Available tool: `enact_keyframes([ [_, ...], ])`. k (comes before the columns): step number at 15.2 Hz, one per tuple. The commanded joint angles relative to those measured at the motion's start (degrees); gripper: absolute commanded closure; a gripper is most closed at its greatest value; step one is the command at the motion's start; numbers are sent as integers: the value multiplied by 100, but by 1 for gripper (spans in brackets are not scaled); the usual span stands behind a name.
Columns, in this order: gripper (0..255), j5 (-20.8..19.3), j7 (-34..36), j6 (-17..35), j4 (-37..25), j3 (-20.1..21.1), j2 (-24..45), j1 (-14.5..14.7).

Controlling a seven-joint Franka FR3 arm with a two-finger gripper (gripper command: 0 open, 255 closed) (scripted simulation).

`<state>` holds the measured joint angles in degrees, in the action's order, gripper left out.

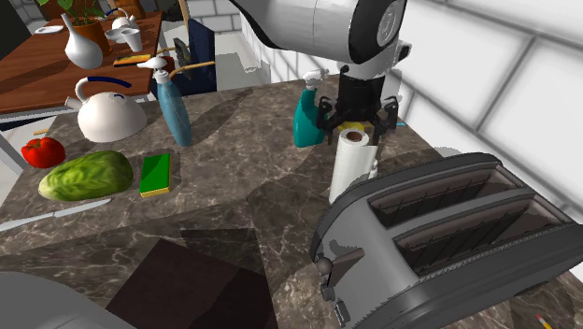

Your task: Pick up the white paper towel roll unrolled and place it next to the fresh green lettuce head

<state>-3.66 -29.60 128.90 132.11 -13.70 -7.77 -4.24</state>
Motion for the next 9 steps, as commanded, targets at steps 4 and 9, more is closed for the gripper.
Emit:
enact_keyframes([
  [4,0,2,-2,42,24,-2,15,0],
  [9,255,2,-1,40,24,-2,14,0],
])
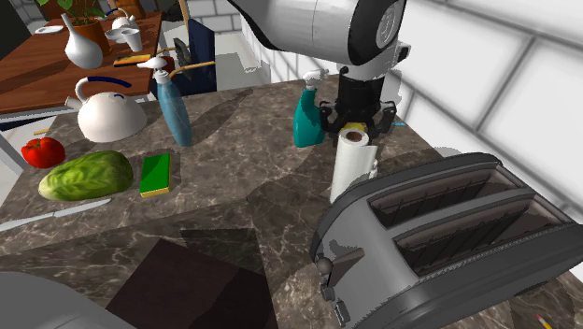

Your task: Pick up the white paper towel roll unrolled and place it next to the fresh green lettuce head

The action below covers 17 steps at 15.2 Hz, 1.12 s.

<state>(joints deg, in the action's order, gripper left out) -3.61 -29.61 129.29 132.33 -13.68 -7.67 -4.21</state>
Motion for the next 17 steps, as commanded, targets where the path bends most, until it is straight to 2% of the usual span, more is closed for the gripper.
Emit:
enact_keyframes([
  [1,255,-4,0,1,3,-3,3,-2],
  [7,255,-3,-1,3,3,-3,5,-4],
  [17,255,-52,32,-789,-478,37,-311,-1],
])
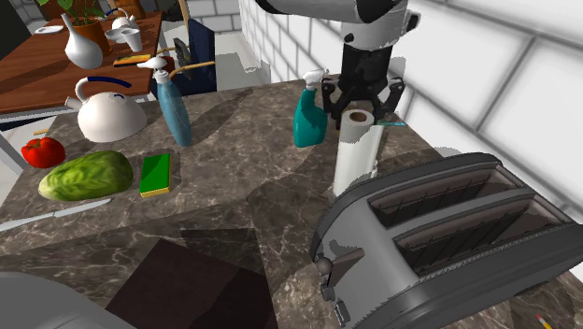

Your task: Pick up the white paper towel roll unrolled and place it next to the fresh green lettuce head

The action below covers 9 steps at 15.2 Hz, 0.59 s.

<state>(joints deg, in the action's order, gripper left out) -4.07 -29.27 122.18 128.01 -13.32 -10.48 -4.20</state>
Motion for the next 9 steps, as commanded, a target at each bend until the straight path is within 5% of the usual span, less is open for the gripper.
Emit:
enact_keyframes([
  [1,255,-8,-1,-156,-100,5,-55,-1],
  [9,255,-18,5,-779,-578,35,-202,6],
])
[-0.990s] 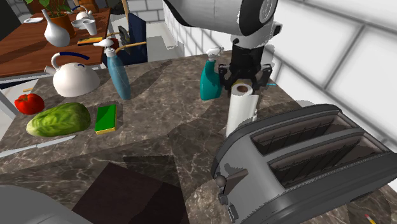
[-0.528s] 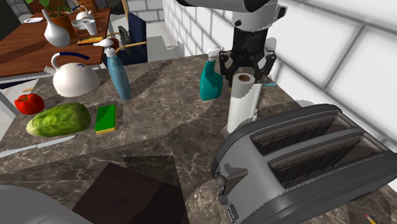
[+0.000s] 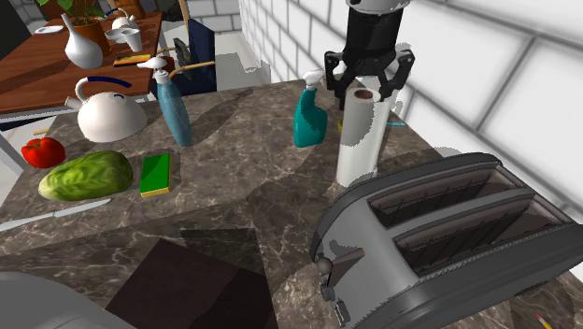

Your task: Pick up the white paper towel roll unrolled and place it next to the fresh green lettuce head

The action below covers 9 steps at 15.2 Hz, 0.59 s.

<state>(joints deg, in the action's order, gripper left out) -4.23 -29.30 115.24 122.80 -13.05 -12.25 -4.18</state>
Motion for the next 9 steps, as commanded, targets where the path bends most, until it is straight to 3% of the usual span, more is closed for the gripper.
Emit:
enact_keyframes([
  [1,255,-3,8,-162,-122,12,-37,4],
  [9,255,4,-1,-778,-685,36,-92,15],
])
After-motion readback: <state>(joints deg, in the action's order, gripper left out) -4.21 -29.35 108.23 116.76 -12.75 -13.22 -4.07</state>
